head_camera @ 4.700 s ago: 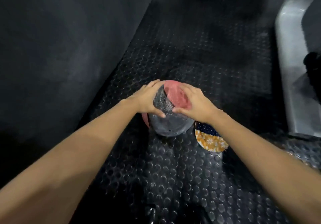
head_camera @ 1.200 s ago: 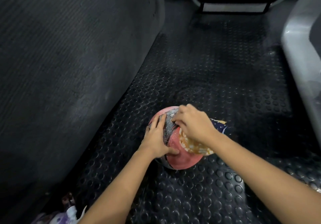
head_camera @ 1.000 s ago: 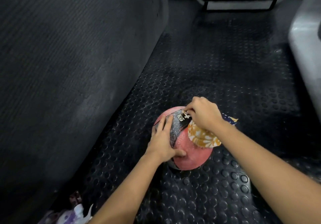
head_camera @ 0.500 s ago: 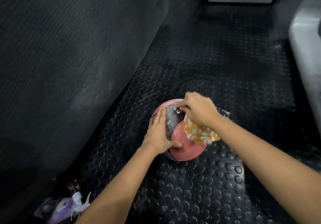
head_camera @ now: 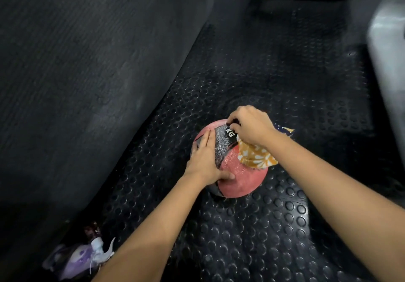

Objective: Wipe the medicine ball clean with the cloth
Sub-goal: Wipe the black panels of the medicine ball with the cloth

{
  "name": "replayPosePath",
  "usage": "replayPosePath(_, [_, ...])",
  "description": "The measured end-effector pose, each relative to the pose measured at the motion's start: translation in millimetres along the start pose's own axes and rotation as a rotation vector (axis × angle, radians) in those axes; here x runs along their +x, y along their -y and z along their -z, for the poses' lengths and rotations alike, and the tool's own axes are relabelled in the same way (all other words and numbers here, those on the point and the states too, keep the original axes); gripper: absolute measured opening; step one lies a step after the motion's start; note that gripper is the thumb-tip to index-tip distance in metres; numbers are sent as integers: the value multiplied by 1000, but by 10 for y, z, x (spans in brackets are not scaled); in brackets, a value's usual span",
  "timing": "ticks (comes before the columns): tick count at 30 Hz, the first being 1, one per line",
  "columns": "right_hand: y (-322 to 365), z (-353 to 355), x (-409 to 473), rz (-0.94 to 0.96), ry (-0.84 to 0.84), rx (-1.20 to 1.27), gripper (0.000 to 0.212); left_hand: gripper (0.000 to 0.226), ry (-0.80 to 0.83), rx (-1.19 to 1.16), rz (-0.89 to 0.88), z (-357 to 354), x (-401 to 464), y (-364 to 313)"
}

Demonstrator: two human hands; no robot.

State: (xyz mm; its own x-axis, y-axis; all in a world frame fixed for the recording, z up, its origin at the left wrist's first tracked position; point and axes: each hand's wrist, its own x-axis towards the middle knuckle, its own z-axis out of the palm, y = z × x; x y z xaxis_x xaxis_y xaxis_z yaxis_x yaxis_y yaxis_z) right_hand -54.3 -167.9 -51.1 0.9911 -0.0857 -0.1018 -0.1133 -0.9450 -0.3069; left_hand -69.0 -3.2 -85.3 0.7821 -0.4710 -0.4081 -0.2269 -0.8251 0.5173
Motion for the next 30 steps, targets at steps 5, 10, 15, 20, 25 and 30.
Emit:
replayPosePath(5, [33, 22, -82, 128, 48, 9, 23, 137, -16, -19, 3, -12, -70, 18])
replayPosePath(10, [72, 39, 18, 38, 39, -23, 21, 138, -23, -26, 21, -20, -106, -66])
replayPosePath(15, [109, 29, -108, 165, 43, -64, 23, 133, -9, -18, -8, 8, -155, -144])
replayPosePath(20, [92, 49, -59, 77, 8, -73, 24, 131, -13, -13, -26, 15, -143, -225])
replayPosePath(25, [-36, 80, -121, 74, 31, -18, 23, 132, -8, 0, -7, -13, -205, -167])
replayPosePath(30, [4, 37, -217, 69, 2, -46, 25, 136, -25, 25, 30, -38, -157, -132])
